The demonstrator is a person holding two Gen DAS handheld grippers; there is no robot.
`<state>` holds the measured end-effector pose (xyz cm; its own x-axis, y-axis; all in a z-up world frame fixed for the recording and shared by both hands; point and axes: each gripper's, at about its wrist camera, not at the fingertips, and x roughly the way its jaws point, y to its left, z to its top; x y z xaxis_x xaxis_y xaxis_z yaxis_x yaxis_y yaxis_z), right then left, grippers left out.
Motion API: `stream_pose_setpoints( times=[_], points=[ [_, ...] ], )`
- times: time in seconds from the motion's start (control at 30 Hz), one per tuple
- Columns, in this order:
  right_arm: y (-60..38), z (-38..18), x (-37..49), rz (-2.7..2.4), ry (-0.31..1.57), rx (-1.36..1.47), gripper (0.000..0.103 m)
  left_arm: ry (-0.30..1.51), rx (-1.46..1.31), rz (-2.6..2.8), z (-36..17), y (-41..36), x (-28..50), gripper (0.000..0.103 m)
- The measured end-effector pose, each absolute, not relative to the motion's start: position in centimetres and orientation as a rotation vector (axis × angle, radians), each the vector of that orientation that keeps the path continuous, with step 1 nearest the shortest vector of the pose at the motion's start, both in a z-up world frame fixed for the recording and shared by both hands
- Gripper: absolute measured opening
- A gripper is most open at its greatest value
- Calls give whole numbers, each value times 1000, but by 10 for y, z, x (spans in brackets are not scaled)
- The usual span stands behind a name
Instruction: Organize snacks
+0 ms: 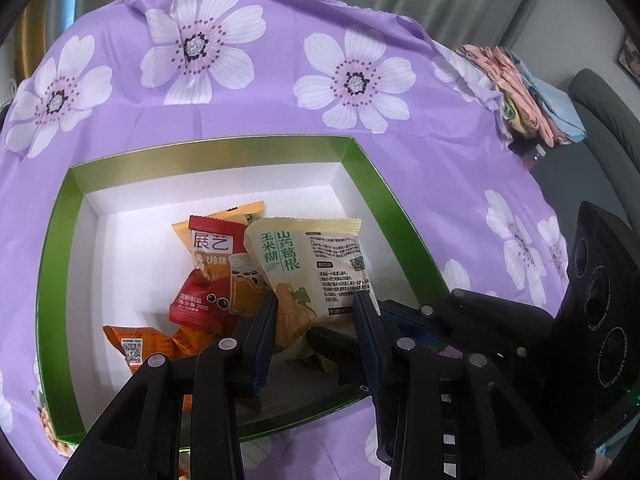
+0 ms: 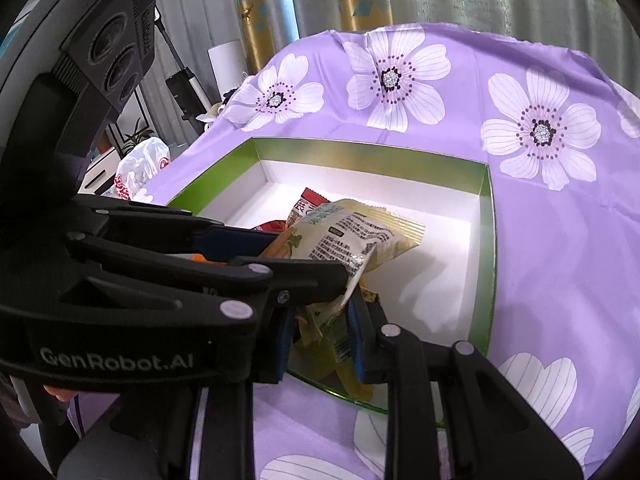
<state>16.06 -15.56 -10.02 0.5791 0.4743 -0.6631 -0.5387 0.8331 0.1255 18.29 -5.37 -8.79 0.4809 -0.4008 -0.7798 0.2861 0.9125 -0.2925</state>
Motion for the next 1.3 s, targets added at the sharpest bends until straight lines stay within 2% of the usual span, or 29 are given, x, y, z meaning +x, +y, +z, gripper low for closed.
stream_pose_setpoints(
  times=[0.3, 0.37, 0.4, 0.43, 0.5, 0.53, 0.57, 0.77, 0.9, 1.13, 1.3],
  points=[
    [-155, -99, 162, 592, 759, -92, 27, 978, -136, -379, -87, -50, 184, 38],
    [-156, -97, 160, 584, 752, -93, 35, 970, -133, -358, -84, -47, 183, 38],
    [-158, -96, 158, 576, 748, -92, 43, 965, -129, -348, -82, -46, 181, 38],
    [-160, -94, 156, 567, 743, -92, 47, 958, -126, -339, -80, -45, 179, 43],
    [-164, -90, 152, 552, 729, -90, 53, 941, -123, -321, -74, -42, 174, 61],
    [-167, -88, 150, 546, 723, -87, 56, 931, -119, -309, -71, -41, 172, 74],
    [-169, -86, 148, 537, 718, -83, 58, 915, -117, -298, -67, -38, 167, 79],
    [-182, -72, 125, 505, 694, -71, 70, 870, -98, -255, -50, -32, 146, 80],
    [-186, -65, 108, 493, 679, -67, 76, 851, -90, -238, -42, -29, 132, 85],
    [-190, -53, 81, 494, 658, -42, 84, 833, -101, -251, -28, -23, 104, 87],
    [-188, -46, 62, 497, 650, -42, 85, 824, -150, -252, -19, -5, 84, 87]
  ],
)
